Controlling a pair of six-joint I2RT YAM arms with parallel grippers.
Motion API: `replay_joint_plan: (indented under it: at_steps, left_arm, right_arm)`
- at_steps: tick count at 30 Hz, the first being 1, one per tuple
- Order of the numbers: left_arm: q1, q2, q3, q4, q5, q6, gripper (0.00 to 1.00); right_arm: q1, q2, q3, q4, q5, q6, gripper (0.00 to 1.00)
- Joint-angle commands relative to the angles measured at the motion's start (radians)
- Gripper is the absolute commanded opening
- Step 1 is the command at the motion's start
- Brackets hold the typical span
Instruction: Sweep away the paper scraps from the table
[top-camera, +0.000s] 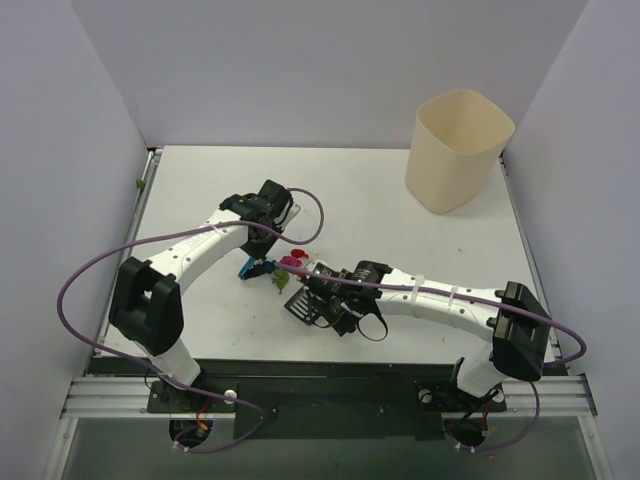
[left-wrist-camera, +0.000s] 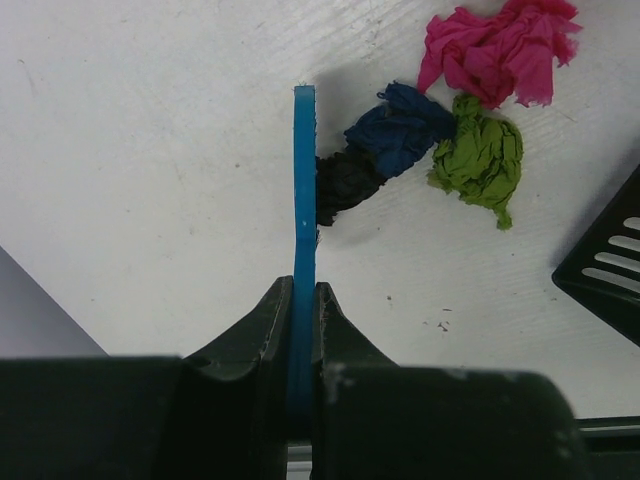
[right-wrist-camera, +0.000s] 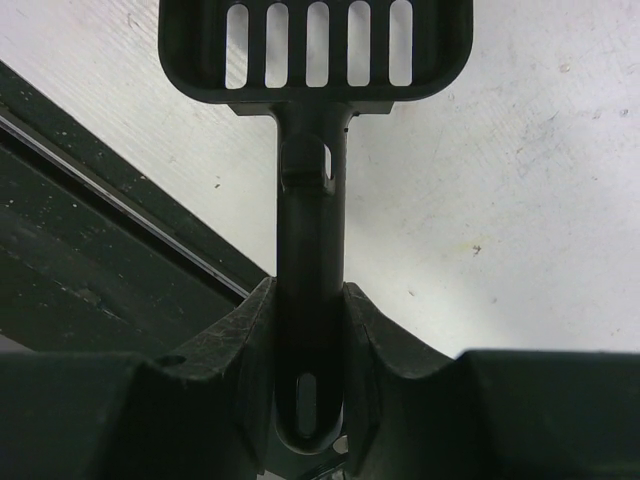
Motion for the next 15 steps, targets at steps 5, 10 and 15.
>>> replay_joint_plan:
  at_steps: [5, 10, 15]
  left_arm:
    - [-0.021, 0.035, 0.076, -0.04, 0.098, 0.024, 0.0]
    - [-0.03, 0.049, 0.091, -0.053, 0.143, 0.031, 0.0]
    - [-0.041, 0.056, 0.098, -0.056, 0.166, 0.033, 0.0]
  right_arm:
    - [0.0, 0.075, 0.123, -0.088, 0.0, 0.014, 0.0]
    - [-0.006, 0.118, 0.169, -0.117, -0.01, 0.017, 0.0]
    - [-0.021, 0.14, 0.179, -0.134, -0.01, 0.023, 0.0]
